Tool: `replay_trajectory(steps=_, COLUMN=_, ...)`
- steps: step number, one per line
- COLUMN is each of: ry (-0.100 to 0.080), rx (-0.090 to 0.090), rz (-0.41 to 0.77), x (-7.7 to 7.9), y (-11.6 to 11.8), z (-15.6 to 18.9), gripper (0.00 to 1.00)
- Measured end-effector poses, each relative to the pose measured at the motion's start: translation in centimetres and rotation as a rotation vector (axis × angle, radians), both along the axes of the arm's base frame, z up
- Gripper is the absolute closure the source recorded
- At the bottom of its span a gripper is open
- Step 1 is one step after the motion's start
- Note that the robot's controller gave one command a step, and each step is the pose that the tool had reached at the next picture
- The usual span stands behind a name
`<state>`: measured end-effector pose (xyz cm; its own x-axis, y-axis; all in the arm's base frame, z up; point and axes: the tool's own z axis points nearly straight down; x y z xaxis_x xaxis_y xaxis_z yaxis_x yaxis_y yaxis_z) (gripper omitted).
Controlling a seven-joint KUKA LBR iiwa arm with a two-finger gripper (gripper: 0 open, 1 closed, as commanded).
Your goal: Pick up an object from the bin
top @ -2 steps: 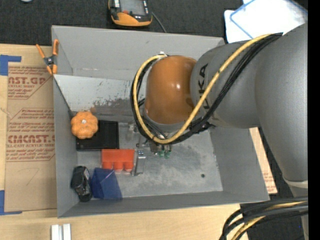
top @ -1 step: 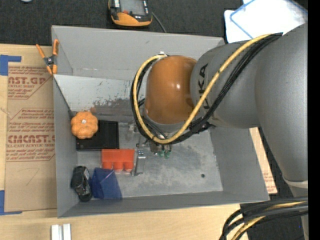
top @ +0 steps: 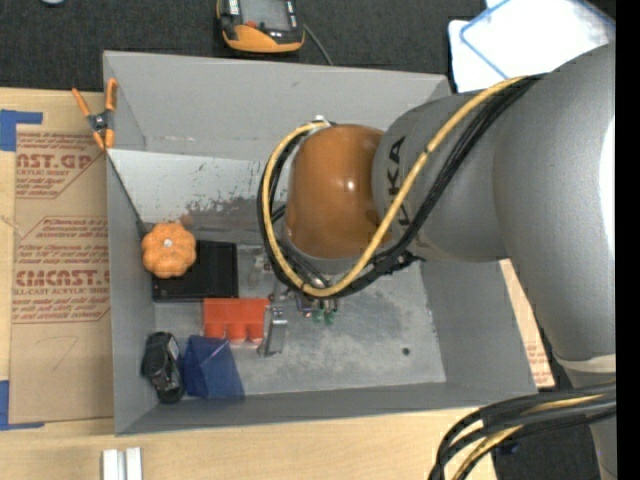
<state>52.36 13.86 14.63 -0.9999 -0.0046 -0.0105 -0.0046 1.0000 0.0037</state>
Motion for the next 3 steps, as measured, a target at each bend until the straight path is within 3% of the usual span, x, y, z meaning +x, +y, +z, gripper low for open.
replay_trajectory(steps=1, ry=0.002, rx=-0.001, rz=-0.016, x=0.3, y=-2.1, z=-7.8, gripper=0.00)
replay_trajectory(steps=2, ry=-0.003, rx=0.003, rz=-0.035, x=0.7, y=0.3, z=-7.1, gripper=1.00)
replay_trajectory(steps=3, ry=-0.003, rx=0.003, rz=-0.035, x=0.7, y=0.3, z=-7.1, gripper=1.00)
